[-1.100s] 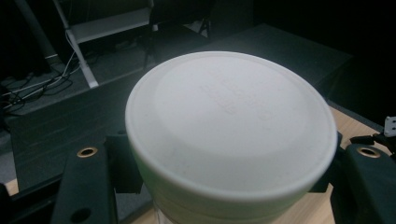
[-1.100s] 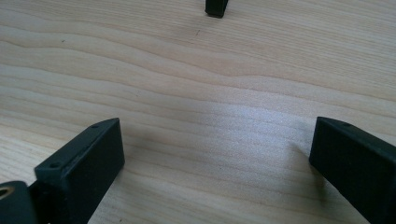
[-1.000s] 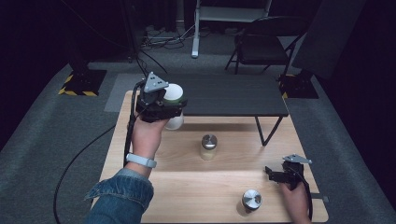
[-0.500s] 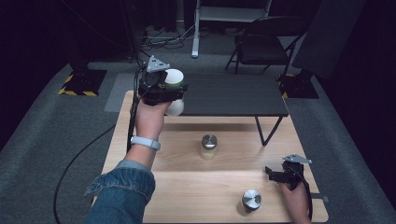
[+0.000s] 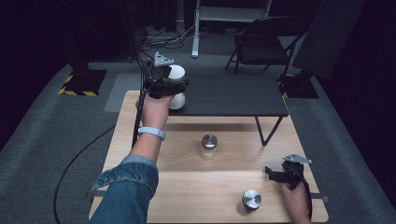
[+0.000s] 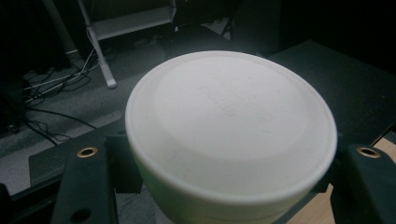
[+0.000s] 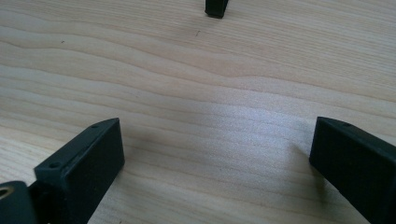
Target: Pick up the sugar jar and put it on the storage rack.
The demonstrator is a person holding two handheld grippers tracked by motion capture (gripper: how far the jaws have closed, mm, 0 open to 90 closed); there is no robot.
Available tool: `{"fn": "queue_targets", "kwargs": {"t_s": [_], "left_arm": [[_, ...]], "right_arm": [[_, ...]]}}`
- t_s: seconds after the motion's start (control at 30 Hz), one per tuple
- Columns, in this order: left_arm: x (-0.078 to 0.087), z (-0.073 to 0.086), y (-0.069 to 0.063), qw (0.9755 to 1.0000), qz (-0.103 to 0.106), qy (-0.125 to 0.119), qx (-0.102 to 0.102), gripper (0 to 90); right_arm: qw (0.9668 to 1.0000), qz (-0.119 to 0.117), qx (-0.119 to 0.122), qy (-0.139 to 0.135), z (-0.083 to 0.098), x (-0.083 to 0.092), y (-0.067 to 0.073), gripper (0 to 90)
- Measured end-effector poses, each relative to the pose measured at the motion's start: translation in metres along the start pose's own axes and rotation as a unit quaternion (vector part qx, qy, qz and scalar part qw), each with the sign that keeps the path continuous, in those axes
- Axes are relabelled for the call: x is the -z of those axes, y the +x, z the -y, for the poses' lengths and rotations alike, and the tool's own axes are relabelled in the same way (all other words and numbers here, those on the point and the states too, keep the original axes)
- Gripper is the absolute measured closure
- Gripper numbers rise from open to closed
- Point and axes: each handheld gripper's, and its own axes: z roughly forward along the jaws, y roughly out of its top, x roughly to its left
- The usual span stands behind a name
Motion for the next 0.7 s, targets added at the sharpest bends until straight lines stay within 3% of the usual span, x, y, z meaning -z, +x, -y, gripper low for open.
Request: {"fn": "queue_targets", "kwargs": {"t_s": [0.2,0.3,0.47,0.6,0.7], "left_arm": [[-0.012,0.001,-0.001,0.9999,0.008,0.007,0.0,33.6],[-0.015,0.004,0.0,1.0,0.01,-0.001,0.0,33.5],[-0.016,0.009,0.004,0.9999,0.012,-0.009,0.008,33.3],[-0.015,0.012,0.003,0.9999,0.011,-0.013,0.002,32.7],[-0.015,0.012,0.004,0.9999,0.01,-0.01,0.007,28.7]], "right_arm": [[1.0,0.0,0.0,0.0,0.0,0.0,0.0,2.8],[1.0,0.0,0.0,0.0,0.0,0.0,0.0,2.8],[1.0,0.0,0.0,0.0,0.0,0.0,0.0,2.7],[1.0,0.0,0.0,0.0,0.0,0.0,0.0,2.8],[1.0,0.0,0.0,0.0,0.0,0.0,0.0,2.8]]}}
